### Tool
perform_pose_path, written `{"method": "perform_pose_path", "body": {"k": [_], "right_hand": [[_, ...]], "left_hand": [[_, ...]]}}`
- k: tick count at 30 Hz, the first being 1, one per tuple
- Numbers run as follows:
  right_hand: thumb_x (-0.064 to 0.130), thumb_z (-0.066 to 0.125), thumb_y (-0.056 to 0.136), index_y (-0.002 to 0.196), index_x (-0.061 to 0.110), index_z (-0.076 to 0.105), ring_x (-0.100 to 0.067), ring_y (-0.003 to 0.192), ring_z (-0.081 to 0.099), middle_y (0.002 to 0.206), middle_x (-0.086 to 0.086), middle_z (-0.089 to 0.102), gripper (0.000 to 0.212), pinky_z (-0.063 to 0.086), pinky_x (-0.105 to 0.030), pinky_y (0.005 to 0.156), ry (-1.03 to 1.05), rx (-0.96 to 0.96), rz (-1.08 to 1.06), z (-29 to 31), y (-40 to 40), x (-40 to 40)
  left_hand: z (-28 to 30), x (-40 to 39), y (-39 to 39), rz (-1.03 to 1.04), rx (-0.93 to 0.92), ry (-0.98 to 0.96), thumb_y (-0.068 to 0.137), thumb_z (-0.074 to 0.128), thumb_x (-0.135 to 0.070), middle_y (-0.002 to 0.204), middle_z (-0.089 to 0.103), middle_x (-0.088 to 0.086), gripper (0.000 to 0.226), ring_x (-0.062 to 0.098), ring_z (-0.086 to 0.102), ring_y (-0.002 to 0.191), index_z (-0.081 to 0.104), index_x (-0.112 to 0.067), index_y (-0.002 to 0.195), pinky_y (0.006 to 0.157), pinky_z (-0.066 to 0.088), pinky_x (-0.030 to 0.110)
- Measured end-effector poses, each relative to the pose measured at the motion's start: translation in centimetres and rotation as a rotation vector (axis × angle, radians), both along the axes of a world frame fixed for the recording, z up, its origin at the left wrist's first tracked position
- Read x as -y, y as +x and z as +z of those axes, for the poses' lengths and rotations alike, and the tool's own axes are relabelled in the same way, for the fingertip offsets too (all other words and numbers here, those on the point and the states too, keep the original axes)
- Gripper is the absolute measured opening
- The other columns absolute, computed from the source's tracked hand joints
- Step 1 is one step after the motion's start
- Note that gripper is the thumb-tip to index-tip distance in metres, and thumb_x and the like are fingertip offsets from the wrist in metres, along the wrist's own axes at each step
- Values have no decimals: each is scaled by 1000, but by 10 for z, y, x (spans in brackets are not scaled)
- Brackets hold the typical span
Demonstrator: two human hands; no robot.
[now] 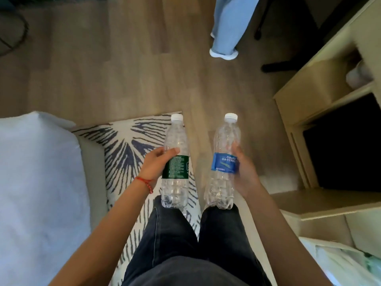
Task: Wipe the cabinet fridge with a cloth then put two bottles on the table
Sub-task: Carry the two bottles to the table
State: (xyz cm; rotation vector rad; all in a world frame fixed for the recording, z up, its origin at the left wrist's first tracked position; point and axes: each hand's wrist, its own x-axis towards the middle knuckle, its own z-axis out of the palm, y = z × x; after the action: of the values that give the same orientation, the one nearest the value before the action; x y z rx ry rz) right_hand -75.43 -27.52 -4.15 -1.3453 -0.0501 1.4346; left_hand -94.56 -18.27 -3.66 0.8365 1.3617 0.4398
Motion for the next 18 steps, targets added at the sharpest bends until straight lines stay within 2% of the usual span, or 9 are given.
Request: {"method": "perform_pose_path", "body": {"k": [3, 7, 11, 13, 15, 18], "right_hand": [[45, 56, 73, 105, 18, 64, -12, 81, 70, 86, 4, 75, 43, 53, -30, 77, -7, 7, -100, 1, 20, -5], [45, 56, 70, 99, 18, 65, -13, 77, 70, 84, 2, 74, 41, 56, -28, 70, -11, 6, -244, 4, 61, -8], [47, 58, 66, 97, 15, 65, -18, 76, 69, 87, -5, 72, 45, 55, -33, 72, -36, 15, -374, 9, 101, -8], [49, 59, 64, 101, 13, 63, -20, 78, 67, 92, -8, 69, 52, 55, -33, 71, -63, 14, -429, 13, 119, -6], [51, 61, 63, 108, 10, 61, -22, 82, 66, 96, -10, 67, 62, 54, -36, 74, -82, 4, -495, 16, 135, -2], [56, 69, 58, 116, 5, 58, -24, 84, 65, 95, -10, 67, 78, 50, -41, 80, -91, -18, -602, 19, 157, 4]], "left_hand": [[0, -22, 32, -94, -2, -23, 79, 68, -20, 88, 67, 5, 22, 17, 63, 79, 63, -8, 96, 68, 53, 24], [-2, -48, 91, -259, -9, -26, 78, 69, -22, 95, 68, 10, 33, 22, 65, 86, 63, -2, 103, 78, 52, 32], [1, -68, 153, -397, 6, -12, 78, 69, -22, 87, 67, 8, 34, 18, 63, 78, 61, 1, 102, 73, 51, 29], [1, -76, 181, -453, 10, 0, 75, 72, -27, 89, 65, 10, 42, 21, 61, 80, 61, 3, 103, 79, 50, 35], [2, -85, 207, -523, 6, 1, 66, 76, -35, 87, 64, 9, 47, 22, 60, 81, 63, -2, 96, 82, 49, 38], [3, -95, 245, -663, -5, 23, 70, 74, -35, 77, 61, 3, 28, 21, 58, 77, 59, -13, 78, 78, 47, 37]]}}
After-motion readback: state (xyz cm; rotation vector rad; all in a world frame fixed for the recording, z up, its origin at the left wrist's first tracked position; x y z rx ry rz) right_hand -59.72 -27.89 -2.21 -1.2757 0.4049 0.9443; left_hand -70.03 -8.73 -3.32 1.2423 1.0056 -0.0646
